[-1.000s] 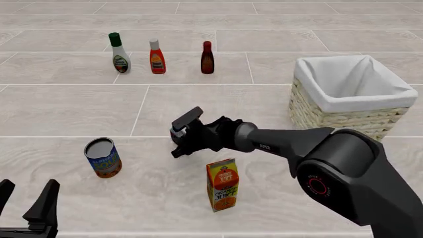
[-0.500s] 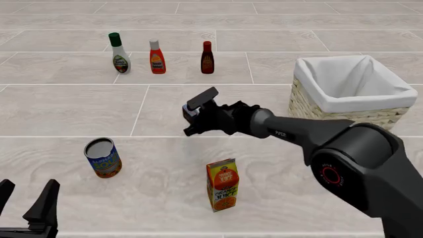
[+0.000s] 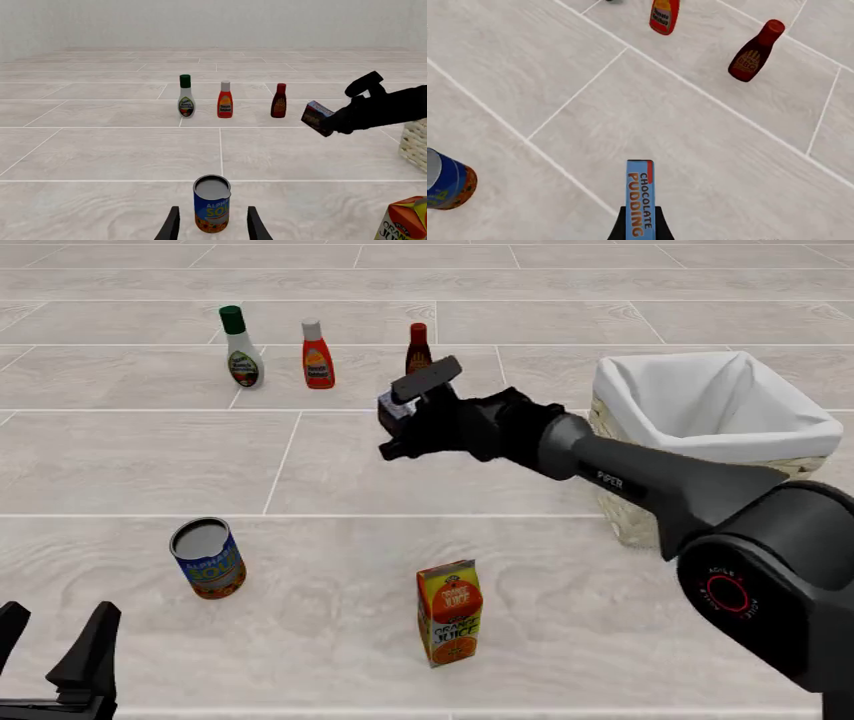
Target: Pick the chocolate pudding and place it in the basket.
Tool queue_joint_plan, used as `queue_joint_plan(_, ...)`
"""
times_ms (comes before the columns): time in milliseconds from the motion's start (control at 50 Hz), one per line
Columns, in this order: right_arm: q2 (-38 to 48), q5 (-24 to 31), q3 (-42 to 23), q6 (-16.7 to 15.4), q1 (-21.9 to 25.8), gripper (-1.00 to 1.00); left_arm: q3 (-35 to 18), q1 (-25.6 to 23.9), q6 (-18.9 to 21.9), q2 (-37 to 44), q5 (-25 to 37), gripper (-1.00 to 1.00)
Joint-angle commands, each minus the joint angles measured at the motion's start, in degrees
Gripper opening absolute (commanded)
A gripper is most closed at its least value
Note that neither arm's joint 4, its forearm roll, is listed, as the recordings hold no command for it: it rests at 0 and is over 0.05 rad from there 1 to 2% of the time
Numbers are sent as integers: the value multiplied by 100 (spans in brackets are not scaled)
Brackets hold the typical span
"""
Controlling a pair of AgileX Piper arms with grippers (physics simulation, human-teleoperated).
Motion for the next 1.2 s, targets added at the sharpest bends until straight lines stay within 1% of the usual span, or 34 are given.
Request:
queue_joint_plan(20,-285,385,-324,218,-183,-100,0,0,1,0,0,100)
queue_joint_plan(40,-328,383,-321,189,-241,-100,0,-1,-1,-1,0,100)
queue_joint_plan(160,-527,452,-282,309,-238,-100,0,0,0,0,0,100)
queue_joint_plan(200,-608,451,-248,257,-318,-100,0,0,-2,-2,0,100)
queue_joint_plan(260,-729,435,-163,266,-302,-100,0,0,2,0,0,100)
queue_joint_plan(400,-875,508,-142,337,-445,-100,0,0,-1,0,0,100)
queue_joint_plan(420,-877,552,-178,394,-497,-100,0,1,0,1,0,100)
queue_joint_plan(540,-1021,591,-115,367,-557,-100,0,-1,0,-1,0,100)
queue_joint_plan(660,-1150,743,-160,484,-737,-100,0,1,1,1,0,100)
queue_joint_plan(860,-1294,916,-76,523,-936,-100,0,0,1,0,0,100)
queue_joint_plan(900,-1326,964,-75,619,-972,-100,0,1,-1,0,0,100)
queue_joint_plan(980,-1399,979,-45,612,-1055,-100,0,0,2,0,0,100)
queue_joint_plan(1000,-1430,963,-14,580,-1196,-100,0,1,-2,-1,0,100)
queue_joint_plan(1060,-1472,997,-4,638,-1277,-100,0,0,1,2,0,100)
queue_joint_plan(1120,-1576,944,131,574,-1356,-100,0,0,-1,0,0,100)
queue_joint_plan(1200,-1660,912,232,568,-1457,-100,0,0,1,1,0,100)
